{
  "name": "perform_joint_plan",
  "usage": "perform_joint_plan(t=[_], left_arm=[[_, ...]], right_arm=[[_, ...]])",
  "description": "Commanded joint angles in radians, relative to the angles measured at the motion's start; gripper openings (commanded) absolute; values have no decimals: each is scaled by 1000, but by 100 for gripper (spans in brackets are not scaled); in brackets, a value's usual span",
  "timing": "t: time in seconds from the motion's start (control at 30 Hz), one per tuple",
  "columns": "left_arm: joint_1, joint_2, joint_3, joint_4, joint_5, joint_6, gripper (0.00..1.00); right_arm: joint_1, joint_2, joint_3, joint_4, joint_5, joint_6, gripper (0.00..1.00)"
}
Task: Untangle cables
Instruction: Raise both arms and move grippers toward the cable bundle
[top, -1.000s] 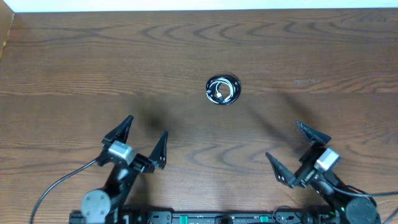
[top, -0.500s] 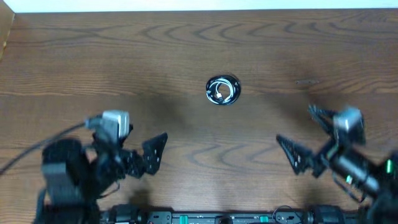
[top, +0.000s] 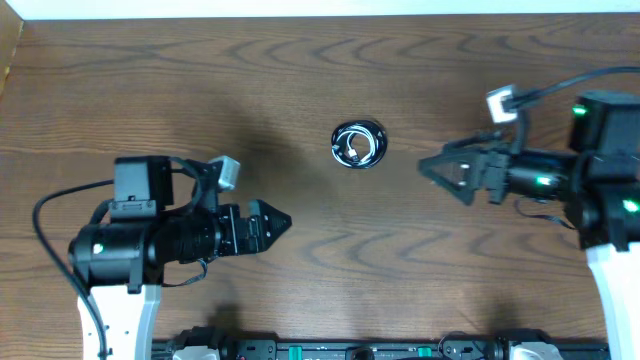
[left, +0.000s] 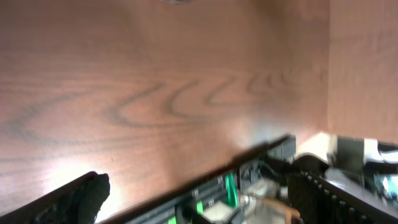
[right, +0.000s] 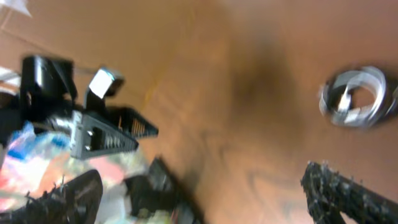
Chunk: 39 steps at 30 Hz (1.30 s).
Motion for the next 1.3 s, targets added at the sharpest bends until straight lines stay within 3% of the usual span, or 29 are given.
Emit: perform_joint_plan(t=[0.0,0.07,0.1,0.17,0.3,0.47,0.57,0.7,0.97,1.07,1.27], left_arm=[[-48,13,19,-13,34,45,98],[-84,14,22,8,29,35,98],[-119,19,39,49,-47,-48,98],[-155,42,88,66,-162,-133,98],[-221,171,306,-5,-341,-193,98],[-247,444,674,-186,-515,-193,98],[-246,547,767,-201,-533,-192,98],[-246,616,755,-211,-536,-192,98],[-247,734,722,-250,-535,-187,98],[-247,771,722,-299,-578,-132,98],[-192,801,721,-294,-674,-175,98]], right_arm=[[130,13,16,-60,332,84,99],[220,15,16,-89,551,139,99],[282,16,17,-88,678,154,99],[304,25,30,-95,749,154,99],[265,110,126,-177,783,93,99],[227,336,374,-395,785,-46,99],[229,428,458,-430,765,-31,99],[231,470,464,-393,657,-31,99],[240,540,445,-380,690,-26,99],[256,577,418,-381,684,-21,99],[311,654,402,-323,679,100,99]])
